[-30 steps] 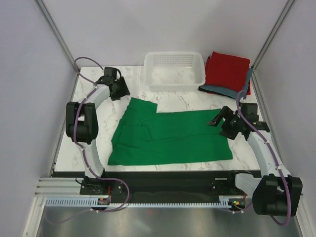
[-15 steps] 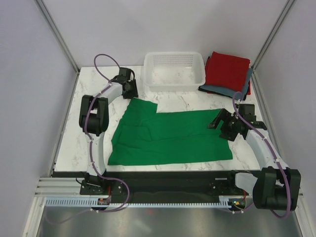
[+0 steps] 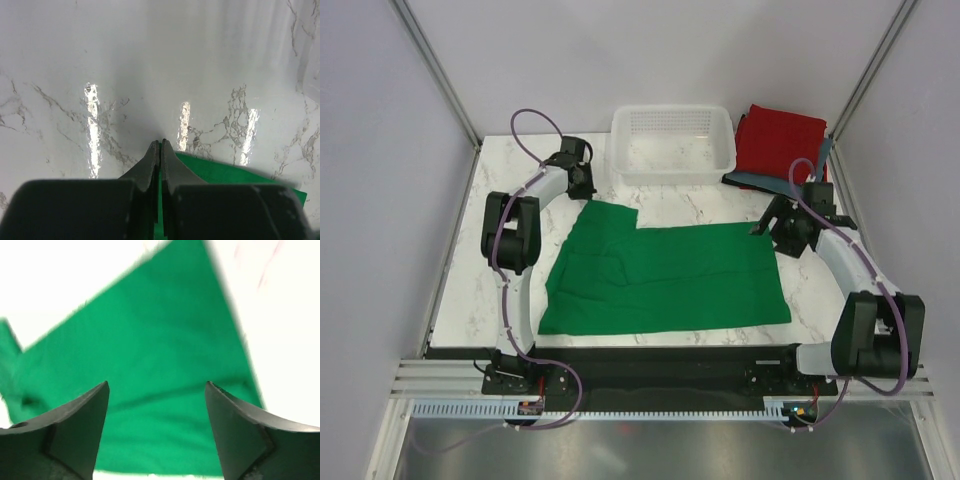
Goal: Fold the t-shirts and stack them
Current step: Fold the tshirt
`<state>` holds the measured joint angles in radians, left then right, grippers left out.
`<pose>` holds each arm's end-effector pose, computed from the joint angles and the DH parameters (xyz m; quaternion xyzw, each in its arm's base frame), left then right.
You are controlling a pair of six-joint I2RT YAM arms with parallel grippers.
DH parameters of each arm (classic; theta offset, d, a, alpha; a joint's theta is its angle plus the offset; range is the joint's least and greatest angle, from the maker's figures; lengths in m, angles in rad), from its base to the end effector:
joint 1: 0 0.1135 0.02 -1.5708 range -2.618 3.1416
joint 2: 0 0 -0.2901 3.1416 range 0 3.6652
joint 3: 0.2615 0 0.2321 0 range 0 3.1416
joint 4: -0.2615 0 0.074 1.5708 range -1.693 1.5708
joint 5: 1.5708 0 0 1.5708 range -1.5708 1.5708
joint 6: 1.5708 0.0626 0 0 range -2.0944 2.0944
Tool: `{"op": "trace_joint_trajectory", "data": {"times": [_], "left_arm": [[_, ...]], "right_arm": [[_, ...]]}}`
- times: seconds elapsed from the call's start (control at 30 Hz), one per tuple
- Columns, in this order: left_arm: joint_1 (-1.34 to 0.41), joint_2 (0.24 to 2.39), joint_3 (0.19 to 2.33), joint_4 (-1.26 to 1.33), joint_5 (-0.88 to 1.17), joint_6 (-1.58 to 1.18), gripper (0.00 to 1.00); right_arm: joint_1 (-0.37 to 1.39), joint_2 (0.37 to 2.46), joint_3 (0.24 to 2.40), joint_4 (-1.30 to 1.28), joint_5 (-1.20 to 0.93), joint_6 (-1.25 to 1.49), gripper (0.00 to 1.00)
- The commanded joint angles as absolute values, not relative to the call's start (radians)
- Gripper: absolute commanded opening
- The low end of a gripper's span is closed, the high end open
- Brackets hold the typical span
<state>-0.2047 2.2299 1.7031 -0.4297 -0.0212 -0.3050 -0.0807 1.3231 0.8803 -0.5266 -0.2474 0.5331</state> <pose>0.4902 -0.1004 0.1704 -0.0510 0.9518 -0.0664 0.2951 0.2538 -0.0051 0.2418 0.2515 0.9146 0.1808 0.2600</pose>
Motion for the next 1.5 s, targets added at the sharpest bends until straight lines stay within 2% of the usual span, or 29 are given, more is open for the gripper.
{"op": "trace_joint_trajectory", "data": {"times": [0.0,0.17,0.37,0.5,0.67,0.7,0.8,0.9,0.97,1.2,1.47], "left_arm": [[-0.216,2.269,1.717,-0.428,0.025,-0.273,0.02],[-0.215,2.232,1.634,-0.324,0.119,-0.235,0.02],[-0.216,2.154,1.510,-0.193,0.132,-0.227,0.02],[-0.216,2.158,1.514,-0.201,0.140,-0.222,0.02],[-0.218,2.161,1.517,-0.202,0.140,-0.221,0.02],[-0.218,2.163,1.517,-0.202,0.141,-0.221,0.02],[-0.218,2.163,1.519,-0.206,0.141,-0.219,0.02],[-0.218,2.163,1.517,-0.206,0.141,-0.221,0.02],[-0.216,2.161,1.517,-0.206,0.140,-0.221,0.02],[-0.218,2.134,1.555,-0.324,0.089,-0.261,0.02],[-0.215,1.886,1.494,-0.436,0.046,-0.325,0.02]], "right_arm": [[-0.071,1.484,1.024,-0.413,-0.036,0.514,0.82],[-0.069,1.699,1.213,-0.417,0.043,0.499,0.77],[-0.046,1.873,1.310,-0.388,0.130,0.497,0.72],[-0.008,1.948,1.325,-0.377,0.167,0.489,0.69],[0.021,1.971,1.284,-0.368,0.224,0.492,0.56],[0.023,1.968,1.276,-0.361,0.239,0.494,0.48],[0.023,1.967,1.264,-0.359,0.249,0.494,0.36],[0.025,1.965,1.259,-0.357,0.239,0.499,0.11],[0.026,1.962,1.259,-0.360,0.239,0.497,0.01],[0.028,1.872,1.267,-0.391,0.238,0.474,0.00],[0.028,1.711,1.241,-0.434,0.201,0.460,0.00]]}}
